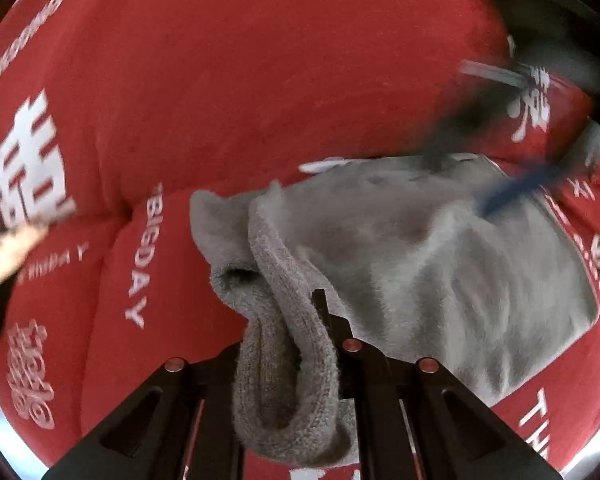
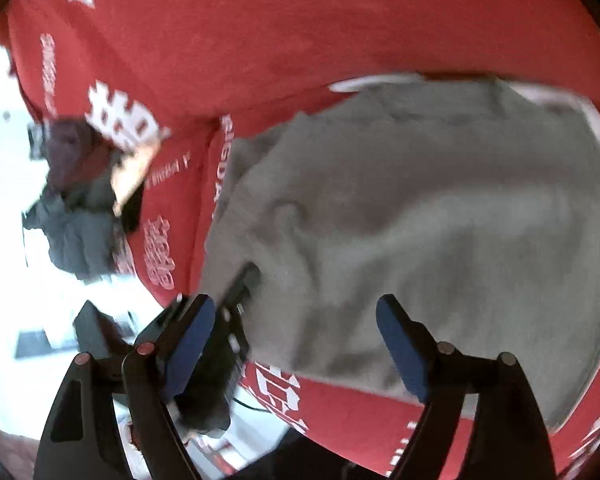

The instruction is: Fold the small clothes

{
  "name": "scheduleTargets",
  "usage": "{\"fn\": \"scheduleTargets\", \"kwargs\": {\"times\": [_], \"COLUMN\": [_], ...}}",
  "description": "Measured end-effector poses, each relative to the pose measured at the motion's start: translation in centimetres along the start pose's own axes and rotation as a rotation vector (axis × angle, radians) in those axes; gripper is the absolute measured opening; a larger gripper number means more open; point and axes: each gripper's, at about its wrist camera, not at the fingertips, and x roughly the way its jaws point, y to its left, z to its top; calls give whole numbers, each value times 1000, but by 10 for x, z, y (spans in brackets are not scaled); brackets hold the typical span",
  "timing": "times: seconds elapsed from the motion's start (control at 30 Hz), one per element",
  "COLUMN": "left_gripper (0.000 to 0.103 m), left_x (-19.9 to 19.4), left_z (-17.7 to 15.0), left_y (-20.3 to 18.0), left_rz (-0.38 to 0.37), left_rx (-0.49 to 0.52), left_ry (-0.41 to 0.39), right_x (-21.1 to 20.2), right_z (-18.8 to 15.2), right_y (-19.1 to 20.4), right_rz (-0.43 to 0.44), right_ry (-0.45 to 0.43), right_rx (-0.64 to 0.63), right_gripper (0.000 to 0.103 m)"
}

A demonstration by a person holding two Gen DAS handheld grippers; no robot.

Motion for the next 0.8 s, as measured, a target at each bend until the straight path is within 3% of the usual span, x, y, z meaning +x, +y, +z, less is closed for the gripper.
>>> {"fn": "scheduleTargets", "kwargs": {"times": [0.13, 0.2, 0.27, 0.57, 0.63, 0.67, 0.7, 0.73, 0.8], "left_gripper": [11, 11, 11, 11, 11, 11, 11, 10, 11], "left_x": [2, 1, 2, 3, 1, 0, 1, -2, -8], "left_z": [1, 1, 1, 3, 4, 5, 5, 7, 10], "left_y": [-11, -13, -14, -14, -15, -16, -14, -15, -18], "left_rz": [-4, -12, -20, -45, -45, -47, -51, -57, -71], "left_rx": [85, 105, 117, 106, 108, 110, 110, 114, 130], "left_ry": [-24, -31, -36, -38, -40, -38, -39, -46, -63], "right_x": [48, 73, 97, 157, 161, 162, 161, 154, 138], "right_z": [54, 71, 86, 126, 126, 125, 125, 124, 122], "right_y": [40, 52, 60, 89, 84, 81, 77, 73, 70], "right_rz": [-22, -16, -23, -189, -225, -242, -280, -288, -221], "right_ry": [169, 254, 324, 430, 428, 428, 421, 391, 330], "right_rx": [-114, -152, -157, -222, -216, -210, -207, -207, -190], "right_gripper": [92, 103, 103, 101, 68, 27, 16, 16, 16]}}
